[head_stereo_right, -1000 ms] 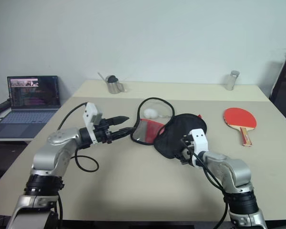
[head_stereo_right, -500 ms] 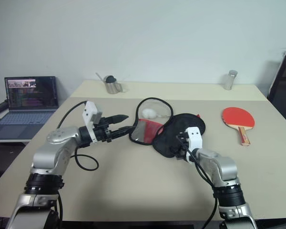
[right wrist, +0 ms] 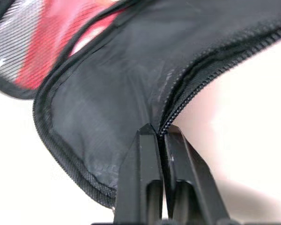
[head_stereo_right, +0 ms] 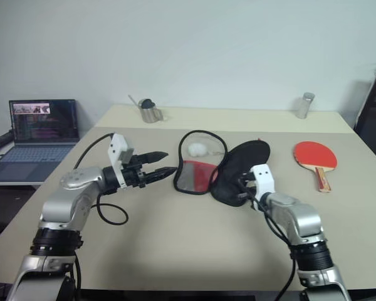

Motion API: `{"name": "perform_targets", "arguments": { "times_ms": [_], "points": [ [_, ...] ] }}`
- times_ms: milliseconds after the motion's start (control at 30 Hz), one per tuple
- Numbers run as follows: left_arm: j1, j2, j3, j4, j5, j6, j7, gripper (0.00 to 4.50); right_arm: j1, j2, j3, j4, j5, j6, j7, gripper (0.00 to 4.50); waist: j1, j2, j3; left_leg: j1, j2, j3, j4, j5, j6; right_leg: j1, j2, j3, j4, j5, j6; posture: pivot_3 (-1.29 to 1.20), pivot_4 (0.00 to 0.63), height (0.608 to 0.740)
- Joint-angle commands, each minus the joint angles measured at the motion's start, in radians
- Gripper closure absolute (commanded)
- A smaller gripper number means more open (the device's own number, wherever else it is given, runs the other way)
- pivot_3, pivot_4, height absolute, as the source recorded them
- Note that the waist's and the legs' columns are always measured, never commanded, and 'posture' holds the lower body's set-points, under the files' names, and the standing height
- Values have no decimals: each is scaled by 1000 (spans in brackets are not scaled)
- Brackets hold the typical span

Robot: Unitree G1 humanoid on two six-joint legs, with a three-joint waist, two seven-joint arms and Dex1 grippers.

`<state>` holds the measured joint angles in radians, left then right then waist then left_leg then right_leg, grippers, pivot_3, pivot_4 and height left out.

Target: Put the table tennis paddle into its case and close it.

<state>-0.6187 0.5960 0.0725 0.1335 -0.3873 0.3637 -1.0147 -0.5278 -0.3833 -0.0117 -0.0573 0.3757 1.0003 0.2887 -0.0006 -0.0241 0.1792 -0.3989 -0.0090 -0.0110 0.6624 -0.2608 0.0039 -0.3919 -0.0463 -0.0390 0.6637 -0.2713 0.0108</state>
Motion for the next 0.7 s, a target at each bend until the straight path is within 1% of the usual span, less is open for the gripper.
{"name": "perform_targets", "arguments": {
  "times_ms": [33,233,333,400,533,700],
  "points": [
    [-14,11,-3,-14,0,-11,-9,1239,-5,-67,-55,-41,21,29,51,4477,-1,0,0,0,0,0,0,0,0,0,0,0,0,0,0,0,150,740],
    [-17,14,-11,-13,-3,-7,-20,1239,8,-201,-24,-44,32,76,177,4477,-1,0,0,0,0,0,0,0,0,0,0,0,0,0,0,0,150,740],
    [-10,12,-15,-18,-2,-5,-21,1239,6,-281,16,-14,17,59,252,4477,-1,0,0,0,0,0,0,0,0,0,0,0,0,0,0,0,150,740],
    [-5,10,-17,-24,-1,-3,-20,1239,-9,-314,42,14,-2,34,286,4477,-1,0,0,0,0,0,0,0,0,0,0,0,-1,0,0,0,150,740],
    [4,7,-20,-35,-3,2,-15,1239,-65,-336,84,90,-39,-20,336,4477,-2,0,0,0,0,0,0,0,0,0,0,0,0,0,0,0,150,740],
    [14,7,-19,-50,-7,11,-10,1239,-113,-327,116,142,-71,-51,375,4477,-3,0,1,0,0,0,0,0,0,0,0,0,0,0,0,0,150,740]
  ]
}}
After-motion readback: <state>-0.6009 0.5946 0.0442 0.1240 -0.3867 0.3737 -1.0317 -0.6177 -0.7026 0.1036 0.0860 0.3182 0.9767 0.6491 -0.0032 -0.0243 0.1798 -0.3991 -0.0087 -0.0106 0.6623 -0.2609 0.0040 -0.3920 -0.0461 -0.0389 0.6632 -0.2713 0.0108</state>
